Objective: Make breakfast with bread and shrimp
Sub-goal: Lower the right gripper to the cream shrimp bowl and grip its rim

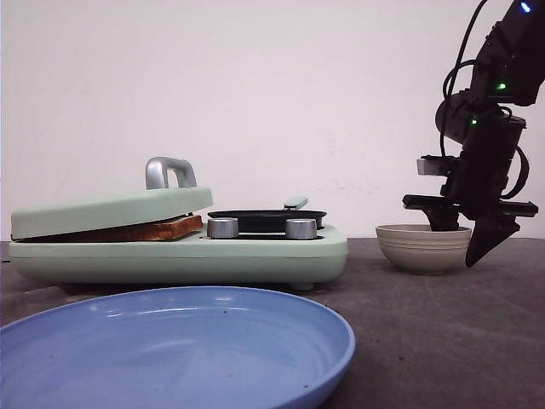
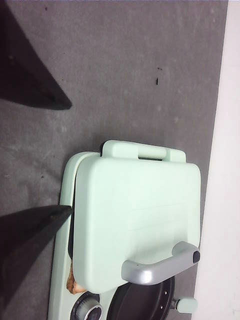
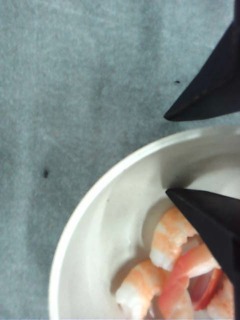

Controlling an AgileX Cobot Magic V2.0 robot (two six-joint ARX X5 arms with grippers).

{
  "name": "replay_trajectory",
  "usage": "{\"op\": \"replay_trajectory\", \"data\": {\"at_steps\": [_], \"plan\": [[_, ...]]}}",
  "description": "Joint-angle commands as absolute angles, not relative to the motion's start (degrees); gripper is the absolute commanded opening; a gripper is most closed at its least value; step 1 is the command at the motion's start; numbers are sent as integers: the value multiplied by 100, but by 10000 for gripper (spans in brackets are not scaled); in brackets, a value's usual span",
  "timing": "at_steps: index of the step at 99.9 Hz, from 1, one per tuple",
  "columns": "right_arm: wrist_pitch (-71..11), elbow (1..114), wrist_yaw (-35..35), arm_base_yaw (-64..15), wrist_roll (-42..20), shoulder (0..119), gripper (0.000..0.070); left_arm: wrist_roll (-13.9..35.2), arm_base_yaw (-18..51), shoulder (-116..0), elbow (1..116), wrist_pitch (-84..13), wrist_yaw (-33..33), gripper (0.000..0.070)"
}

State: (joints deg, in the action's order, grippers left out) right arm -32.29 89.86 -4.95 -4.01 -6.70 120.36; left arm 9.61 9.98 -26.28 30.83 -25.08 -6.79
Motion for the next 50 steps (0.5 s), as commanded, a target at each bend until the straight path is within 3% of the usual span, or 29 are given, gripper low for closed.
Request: {"op": "replay_trajectory", "data": {"at_steps": [1, 7, 11, 50], "plan": [[-3201, 9118, -517, -390, -751, 12184, 137, 948, 1002, -2650, 3129, -2458, -705, 314], [-3225, 9118, -517, -390, -749, 12184, 35, 948, 1002, -2650, 3129, -2458, -705, 314], [-3240, 9118, -517, -390, -746, 12184, 3, 948, 1002, -2650, 3127, -2458, -705, 314], [-3288, 9120, -1000, -390, -862, 12066, 3, 950, 1002, -2650, 3129, -2458, -705, 314]]}}
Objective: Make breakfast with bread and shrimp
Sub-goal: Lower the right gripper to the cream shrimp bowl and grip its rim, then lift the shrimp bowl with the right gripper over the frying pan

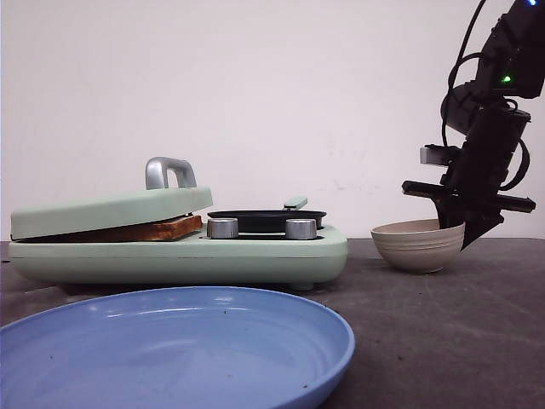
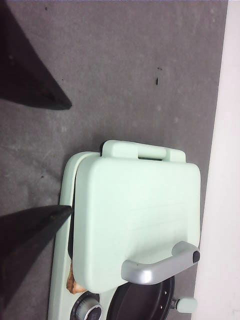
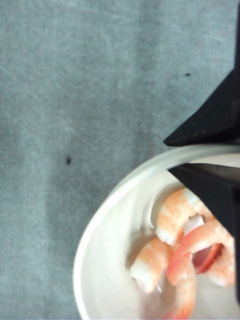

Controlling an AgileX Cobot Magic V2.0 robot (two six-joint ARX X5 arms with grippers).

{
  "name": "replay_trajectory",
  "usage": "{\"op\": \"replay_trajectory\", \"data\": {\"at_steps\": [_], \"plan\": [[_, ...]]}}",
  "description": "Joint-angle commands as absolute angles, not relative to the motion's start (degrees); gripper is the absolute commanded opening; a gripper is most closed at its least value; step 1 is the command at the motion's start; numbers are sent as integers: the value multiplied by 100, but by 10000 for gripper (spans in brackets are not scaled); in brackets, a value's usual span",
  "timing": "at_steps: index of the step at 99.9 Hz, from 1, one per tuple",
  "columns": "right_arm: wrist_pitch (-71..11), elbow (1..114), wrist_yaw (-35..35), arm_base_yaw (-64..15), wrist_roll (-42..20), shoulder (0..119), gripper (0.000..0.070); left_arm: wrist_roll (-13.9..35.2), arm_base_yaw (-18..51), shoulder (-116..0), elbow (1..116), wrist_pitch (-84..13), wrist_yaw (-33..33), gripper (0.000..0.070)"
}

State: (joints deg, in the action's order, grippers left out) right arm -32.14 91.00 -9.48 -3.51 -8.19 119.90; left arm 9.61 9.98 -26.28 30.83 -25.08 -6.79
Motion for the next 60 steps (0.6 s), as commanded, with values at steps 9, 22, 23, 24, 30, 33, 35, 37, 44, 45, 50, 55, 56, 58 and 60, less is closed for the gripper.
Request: {"op": "replay_trajectory", "data": {"at_steps": [9, 22, 23, 24, 30, 33, 35, 37, 44, 45, 50, 55, 56, 58, 60], "plan": [[-3264, 9129, -1118, -397, -875, 11909, 4, 952, 1002, -2650, 3129, -2458, -705, 314], [-3144, 9131, -1382, -423, -991, 11581, 3, 952, 1002, -2650, 3129, -2458, -703, 314], [-3133, 9131, -1402, -429, -998, 11552, 3, 952, 1002, -2650, 3129, -2458, -703, 314], [-3124, 9131, -1422, -434, -1007, 11522, 3, 952, 1002, -2650, 3129, -2458, -705, 314], [-3028, 9131, -1575, -449, -1050, 11338, 4, 952, 1002, -2650, 3129, -2458, -705, 314], [-2982, 9131, -1645, -458, -1090, 11246, 3, 950, 1002, -2650, 3129, -2458, -703, 313], [-2943, 9131, -1682, -473, -1131, 11187, 3, 952, 1002, -2650, 3129, -2458, -703, 314], [-2895, 9131, -1721, -493, -1179, 11128, 3, 952, 1002, -2650, 3129, -2458, -705, 314], [-2672, 9131, -1935, -582, -1380, 10969, 4, 952, 1002, -2650, 3129, -2458, -705, 314], [-2639, 9131, -1970, -596, -1420, 10949, 3, 950, 1002, -2650, 3129, -2456, -705, 314], [-2467, 9133, -2088, -683, -1612, 10871, 3, 952, 1002, -2650, 3129, -2456, -703, 314], [-2268, 9137, -2108, -816, -1778, 10833, 4, 952, 1002, -2650, 3129, -2456, -703, 314], [-2222, 9139, -2106, -862, -1820, 10829, 3, 952, 1002, -2650, 3127, -2456, -703, 313], [-2182, 9144, -2102, -908, -1852, 10822, 4, 952, 1002, -2650, 3129, -2458, -703, 314], [-2119, 9146, -2099, -969, -1894, 10820, 3, 952, 1002, -2650, 3129, -2460, -703, 314]]}}
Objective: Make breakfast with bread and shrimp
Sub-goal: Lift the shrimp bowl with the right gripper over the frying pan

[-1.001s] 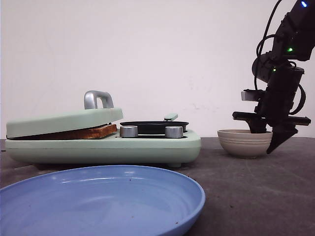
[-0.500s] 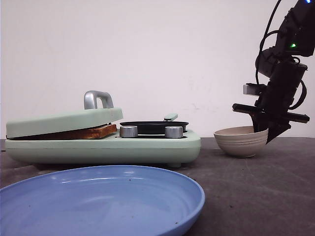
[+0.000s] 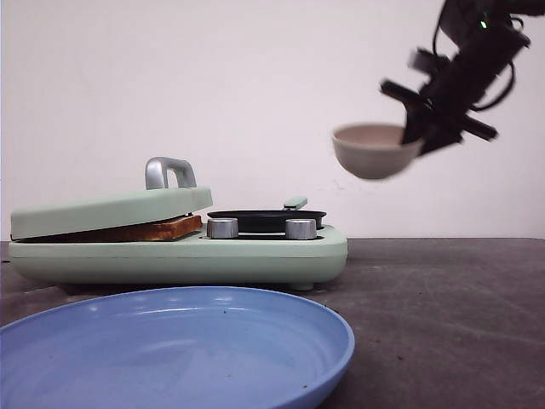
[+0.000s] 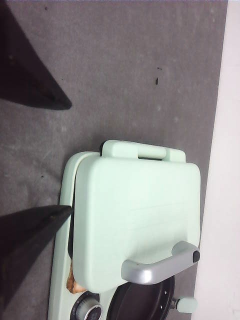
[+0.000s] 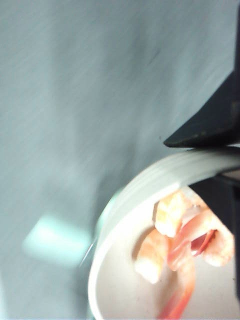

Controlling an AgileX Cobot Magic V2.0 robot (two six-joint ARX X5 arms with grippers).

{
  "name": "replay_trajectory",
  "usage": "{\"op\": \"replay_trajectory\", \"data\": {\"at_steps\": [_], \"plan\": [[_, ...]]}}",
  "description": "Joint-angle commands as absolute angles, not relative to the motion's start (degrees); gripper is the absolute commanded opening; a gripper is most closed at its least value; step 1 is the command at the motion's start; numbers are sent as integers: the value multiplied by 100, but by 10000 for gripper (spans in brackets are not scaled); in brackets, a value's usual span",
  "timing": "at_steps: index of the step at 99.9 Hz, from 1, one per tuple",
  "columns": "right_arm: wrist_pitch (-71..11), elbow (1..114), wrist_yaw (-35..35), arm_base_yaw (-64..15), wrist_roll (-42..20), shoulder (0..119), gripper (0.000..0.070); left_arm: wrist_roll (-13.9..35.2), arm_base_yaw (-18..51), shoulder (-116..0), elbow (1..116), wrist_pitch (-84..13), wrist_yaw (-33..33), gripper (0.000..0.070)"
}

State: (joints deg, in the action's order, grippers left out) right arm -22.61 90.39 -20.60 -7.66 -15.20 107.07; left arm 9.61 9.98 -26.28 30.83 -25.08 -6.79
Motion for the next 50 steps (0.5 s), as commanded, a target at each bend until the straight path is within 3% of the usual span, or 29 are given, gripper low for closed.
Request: {"op": "replay_trajectory", "data": {"at_steps": [1, 29, 50], "plan": [[-2082, 9146, -2099, -1000, -1909, 10820, 3, 952, 1002, -2650, 3129, -2464, -701, 314], [-1046, 9146, -1219, -2018, -1841, 10919, 3, 956, 1002, -2650, 3129, -2449, -701, 314], [-303, 9146, -342, -2519, -1100, 11135, 3, 954, 1002, -2650, 3129, -2449, -703, 313]]}}
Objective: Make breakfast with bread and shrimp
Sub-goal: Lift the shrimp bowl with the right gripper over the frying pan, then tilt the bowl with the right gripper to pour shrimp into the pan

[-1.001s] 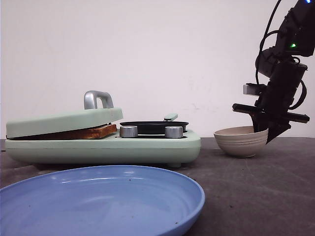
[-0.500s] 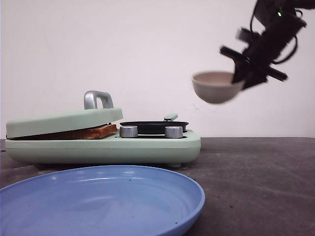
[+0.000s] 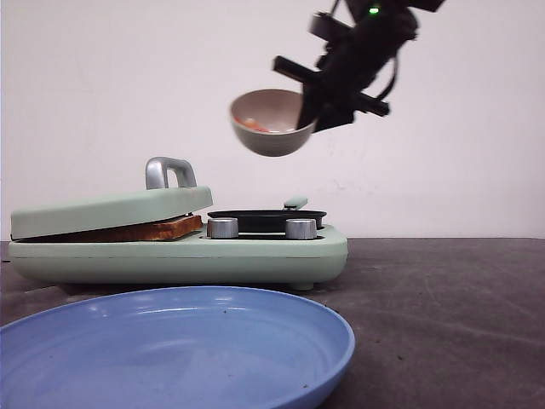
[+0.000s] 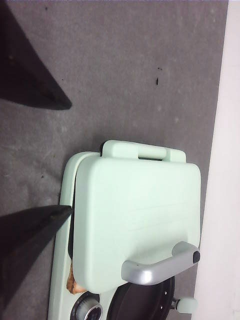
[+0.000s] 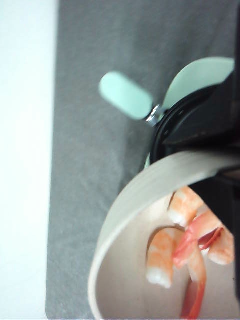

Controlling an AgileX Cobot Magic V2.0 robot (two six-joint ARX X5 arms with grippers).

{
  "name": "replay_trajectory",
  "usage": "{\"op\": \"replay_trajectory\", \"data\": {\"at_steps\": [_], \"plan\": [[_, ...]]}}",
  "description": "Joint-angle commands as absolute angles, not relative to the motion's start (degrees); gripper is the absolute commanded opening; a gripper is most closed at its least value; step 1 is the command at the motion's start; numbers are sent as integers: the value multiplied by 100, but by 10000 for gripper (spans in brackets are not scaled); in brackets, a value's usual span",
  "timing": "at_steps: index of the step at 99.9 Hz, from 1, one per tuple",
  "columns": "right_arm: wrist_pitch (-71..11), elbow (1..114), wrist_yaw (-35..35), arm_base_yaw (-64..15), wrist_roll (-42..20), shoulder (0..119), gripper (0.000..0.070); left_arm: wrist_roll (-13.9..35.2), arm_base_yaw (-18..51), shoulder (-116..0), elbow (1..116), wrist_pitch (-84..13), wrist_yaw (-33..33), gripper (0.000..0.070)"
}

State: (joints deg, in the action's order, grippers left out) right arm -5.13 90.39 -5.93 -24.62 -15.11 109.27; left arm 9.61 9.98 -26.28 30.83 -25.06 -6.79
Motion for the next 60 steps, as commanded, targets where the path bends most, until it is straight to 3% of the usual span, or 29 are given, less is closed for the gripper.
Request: {"op": "replay_trajectory", "data": {"at_steps": [1, 18, 60], "plan": [[-266, 9146, -283, -2536, -1044, 11144, 3, 952, 1002, -2650, 3129, -2451, -701, 313], [187, 9146, 725, -2770, 169, 11295, 4, 952, 1002, -2650, 3129, -2456, -703, 313], [832, 9096, 1601, -2991, 2051, 11459, 3, 950, 1002, -2650, 3129, -2445, -703, 313]]}}
